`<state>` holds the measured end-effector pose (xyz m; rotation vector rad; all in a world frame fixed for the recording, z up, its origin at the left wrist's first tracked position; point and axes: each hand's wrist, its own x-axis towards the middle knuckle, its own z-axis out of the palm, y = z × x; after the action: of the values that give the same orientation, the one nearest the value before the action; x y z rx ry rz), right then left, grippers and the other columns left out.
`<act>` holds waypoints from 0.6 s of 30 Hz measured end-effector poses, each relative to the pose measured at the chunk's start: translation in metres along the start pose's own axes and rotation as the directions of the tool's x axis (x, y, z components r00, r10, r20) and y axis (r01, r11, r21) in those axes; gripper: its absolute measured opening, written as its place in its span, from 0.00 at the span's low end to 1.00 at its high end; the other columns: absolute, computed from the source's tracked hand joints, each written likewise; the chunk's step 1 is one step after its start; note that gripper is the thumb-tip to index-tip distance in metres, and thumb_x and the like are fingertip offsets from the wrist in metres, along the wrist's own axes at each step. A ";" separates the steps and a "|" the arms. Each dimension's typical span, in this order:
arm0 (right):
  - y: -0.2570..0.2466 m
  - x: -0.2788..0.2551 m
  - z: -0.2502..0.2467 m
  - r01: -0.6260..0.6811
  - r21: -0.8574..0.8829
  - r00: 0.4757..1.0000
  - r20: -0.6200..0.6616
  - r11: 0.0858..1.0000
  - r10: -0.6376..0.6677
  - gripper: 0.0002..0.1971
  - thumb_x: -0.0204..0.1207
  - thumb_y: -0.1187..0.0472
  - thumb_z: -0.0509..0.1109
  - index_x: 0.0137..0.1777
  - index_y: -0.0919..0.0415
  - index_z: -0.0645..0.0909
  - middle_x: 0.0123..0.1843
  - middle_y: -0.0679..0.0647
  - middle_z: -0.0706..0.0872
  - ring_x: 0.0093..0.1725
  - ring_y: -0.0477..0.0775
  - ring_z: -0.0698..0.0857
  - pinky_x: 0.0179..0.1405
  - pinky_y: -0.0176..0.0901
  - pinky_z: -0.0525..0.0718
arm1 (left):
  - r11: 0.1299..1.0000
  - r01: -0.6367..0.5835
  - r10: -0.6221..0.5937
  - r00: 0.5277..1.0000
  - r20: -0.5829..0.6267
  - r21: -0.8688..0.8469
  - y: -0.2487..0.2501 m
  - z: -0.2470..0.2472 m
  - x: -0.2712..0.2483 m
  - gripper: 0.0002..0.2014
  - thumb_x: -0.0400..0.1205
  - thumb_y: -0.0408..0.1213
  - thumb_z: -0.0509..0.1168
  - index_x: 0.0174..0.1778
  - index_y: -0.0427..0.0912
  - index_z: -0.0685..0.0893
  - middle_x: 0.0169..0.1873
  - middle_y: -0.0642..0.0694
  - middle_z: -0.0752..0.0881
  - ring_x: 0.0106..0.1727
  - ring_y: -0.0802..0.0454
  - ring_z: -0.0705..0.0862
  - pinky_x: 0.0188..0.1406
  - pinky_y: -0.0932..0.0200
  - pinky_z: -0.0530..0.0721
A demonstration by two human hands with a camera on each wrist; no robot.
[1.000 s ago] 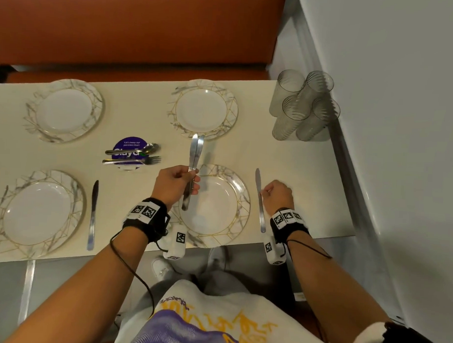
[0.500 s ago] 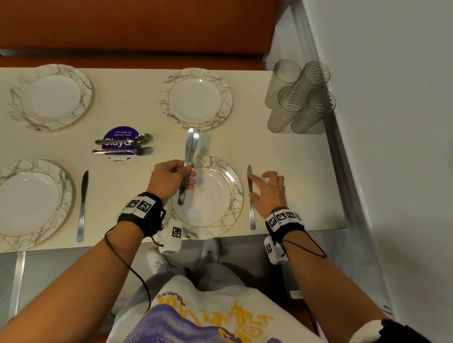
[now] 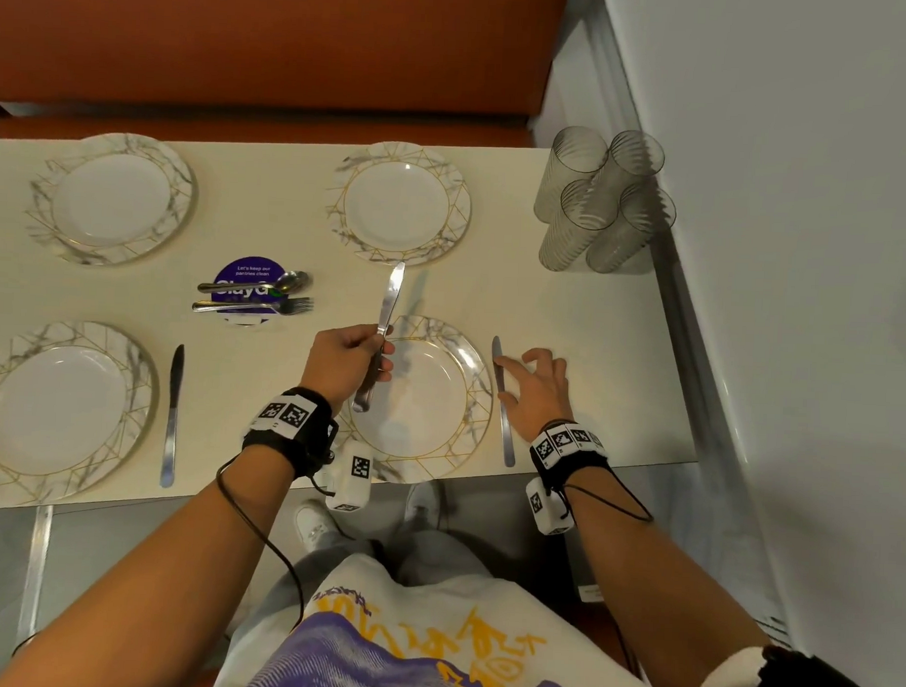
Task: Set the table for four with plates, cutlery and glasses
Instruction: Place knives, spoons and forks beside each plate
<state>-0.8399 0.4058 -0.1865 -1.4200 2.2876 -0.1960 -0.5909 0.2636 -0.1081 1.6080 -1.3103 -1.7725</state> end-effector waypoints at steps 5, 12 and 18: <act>-0.001 -0.001 0.000 -0.007 0.010 1.000 0.001 1.000 0.007 0.27 0.78 0.59 0.76 0.76 0.43 0.78 0.74 0.54 0.68 0.72 0.60 0.66 0.74 0.53 0.72 | 1.000 -0.004 0.004 1.000 0.012 -0.007 0.000 -0.003 0.002 0.10 0.89 0.29 0.65 0.61 0.34 0.90 0.40 0.41 0.90 0.34 0.48 0.87 0.46 0.47 0.94; -0.014 0.007 -0.012 -0.021 0.130 0.999 -0.042 0.991 0.027 0.26 0.79 0.60 0.73 0.77 0.49 0.77 0.72 0.57 0.73 0.71 0.61 0.69 0.74 0.57 0.75 | 0.999 -0.042 0.042 0.999 0.036 0.021 0.006 -0.004 -0.001 0.10 0.90 0.30 0.63 0.57 0.41 0.91 0.41 0.41 0.88 0.34 0.48 0.85 0.39 0.56 0.92; -0.088 0.040 -0.058 0.111 0.539 0.991 -0.119 0.835 -0.055 0.14 0.84 0.57 0.69 0.68 0.53 0.82 0.53 0.49 0.84 0.49 0.48 0.85 0.51 0.38 0.84 | 0.986 -0.107 0.104 0.994 0.033 0.128 0.017 -0.003 -0.004 0.14 0.90 0.31 0.60 0.61 0.43 0.92 0.40 0.45 0.88 0.35 0.51 0.81 0.35 0.57 0.81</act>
<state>-0.8084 0.3240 -0.1158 -1.2168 2.0048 -0.8902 -0.5917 0.2581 -0.0915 1.5557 -1.5219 -1.6817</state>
